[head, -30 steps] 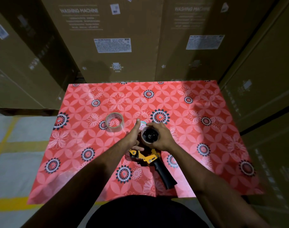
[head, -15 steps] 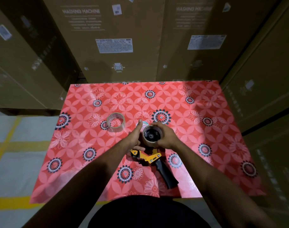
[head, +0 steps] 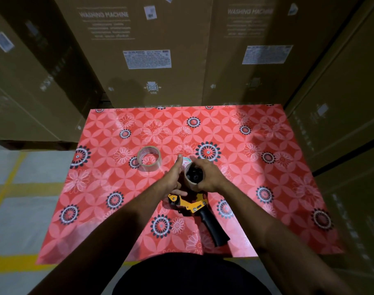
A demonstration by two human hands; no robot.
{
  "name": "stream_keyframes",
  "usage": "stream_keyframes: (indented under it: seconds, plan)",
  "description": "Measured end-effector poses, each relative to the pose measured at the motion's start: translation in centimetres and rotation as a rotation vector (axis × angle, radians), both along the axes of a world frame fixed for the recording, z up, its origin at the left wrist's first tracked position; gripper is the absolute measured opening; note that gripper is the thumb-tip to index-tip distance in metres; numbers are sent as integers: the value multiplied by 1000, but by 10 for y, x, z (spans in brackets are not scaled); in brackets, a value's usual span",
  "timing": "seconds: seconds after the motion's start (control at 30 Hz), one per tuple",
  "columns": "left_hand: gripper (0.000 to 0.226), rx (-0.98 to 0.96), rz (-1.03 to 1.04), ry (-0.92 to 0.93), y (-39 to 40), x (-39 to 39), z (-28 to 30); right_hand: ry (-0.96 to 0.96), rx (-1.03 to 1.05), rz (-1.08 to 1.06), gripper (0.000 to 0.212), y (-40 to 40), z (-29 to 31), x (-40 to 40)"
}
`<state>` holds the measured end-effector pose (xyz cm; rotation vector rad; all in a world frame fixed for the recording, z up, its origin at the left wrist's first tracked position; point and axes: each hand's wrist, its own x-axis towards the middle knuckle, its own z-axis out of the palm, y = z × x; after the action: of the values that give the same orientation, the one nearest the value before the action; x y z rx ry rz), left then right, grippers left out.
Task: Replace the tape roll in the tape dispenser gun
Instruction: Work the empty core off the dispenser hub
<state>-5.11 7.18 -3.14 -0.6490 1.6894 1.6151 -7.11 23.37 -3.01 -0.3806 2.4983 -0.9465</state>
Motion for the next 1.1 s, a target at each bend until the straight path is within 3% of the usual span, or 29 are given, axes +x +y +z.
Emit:
stream_keyframes:
  seconds: [0.07, 0.13, 0.27, 0.4, 0.5, 0.63, 0.77, 0.9, 1.0, 1.1]
  plan:
    - [114, 3, -3, -6, 1, 0, 1, -63, 13, -120, 111, -1, -4, 2]
    - [109, -15, 17, 0, 2, 1, 2, -52, 32, -227, 104, -1, -10, 3]
    - [102, -11, 46, -5, 2, 0, 2, -47, -50, -200, 90, 5, -13, 1]
    - [113, 12, 27, -17, -1, -4, -4, -93, -86, -104, 103, 8, -7, 0]
    - [126, 8, 15, -16, -2, -4, -7, -75, -36, -149, 107, 2, -7, 1]
    - [107, 2, 40, 3, 0, -3, -5, 36, 12, -102, 90, 3, -2, -4]
    - [110, 1, 24, -11, -2, -5, -10, 70, 35, 4, 83, -1, 0, -4]
    - [118, 20, 4, -9, -4, -5, -12, 10, 102, 71, 104, 0, 0, -8]
    - [124, 23, 7, -2, -3, -4, -12, -71, 83, -73, 123, 6, 0, -7]
    - [106, 8, 12, 10, -2, -2, -5, -96, 32, -168, 100, 11, -3, -3]
